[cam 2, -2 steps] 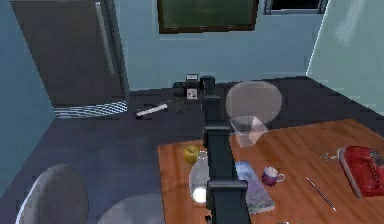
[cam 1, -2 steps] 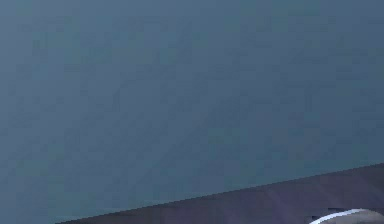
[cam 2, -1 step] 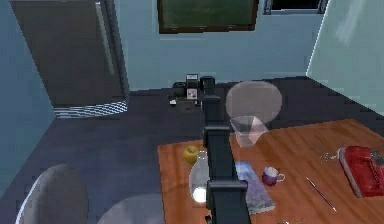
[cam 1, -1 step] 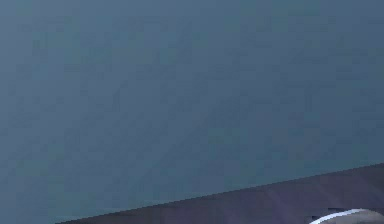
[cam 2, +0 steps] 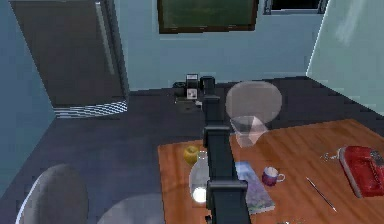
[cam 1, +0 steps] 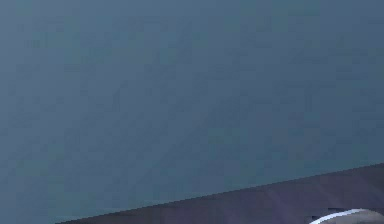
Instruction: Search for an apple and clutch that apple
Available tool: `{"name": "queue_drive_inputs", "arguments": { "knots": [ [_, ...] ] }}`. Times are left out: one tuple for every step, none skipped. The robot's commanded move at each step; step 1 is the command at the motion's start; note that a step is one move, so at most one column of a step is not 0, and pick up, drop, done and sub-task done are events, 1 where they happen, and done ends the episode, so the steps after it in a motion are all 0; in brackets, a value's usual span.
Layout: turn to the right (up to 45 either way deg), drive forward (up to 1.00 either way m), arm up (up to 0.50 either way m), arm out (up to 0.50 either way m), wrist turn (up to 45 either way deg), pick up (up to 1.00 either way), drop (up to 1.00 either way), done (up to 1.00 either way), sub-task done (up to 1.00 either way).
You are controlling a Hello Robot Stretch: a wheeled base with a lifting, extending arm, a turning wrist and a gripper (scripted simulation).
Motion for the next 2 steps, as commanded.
{"name": "queue_drive_inputs", "arguments": {
  "knots": [
    [0.0, 0.00, -0.30, 0.00, 0.0, 0.00, 0.00, 0.00, 0.00],
    [0.0, 0.00, 0.00, 0.00, 0.0, 1.00, 0.00, 0.00, 0.00]
  ]
}}
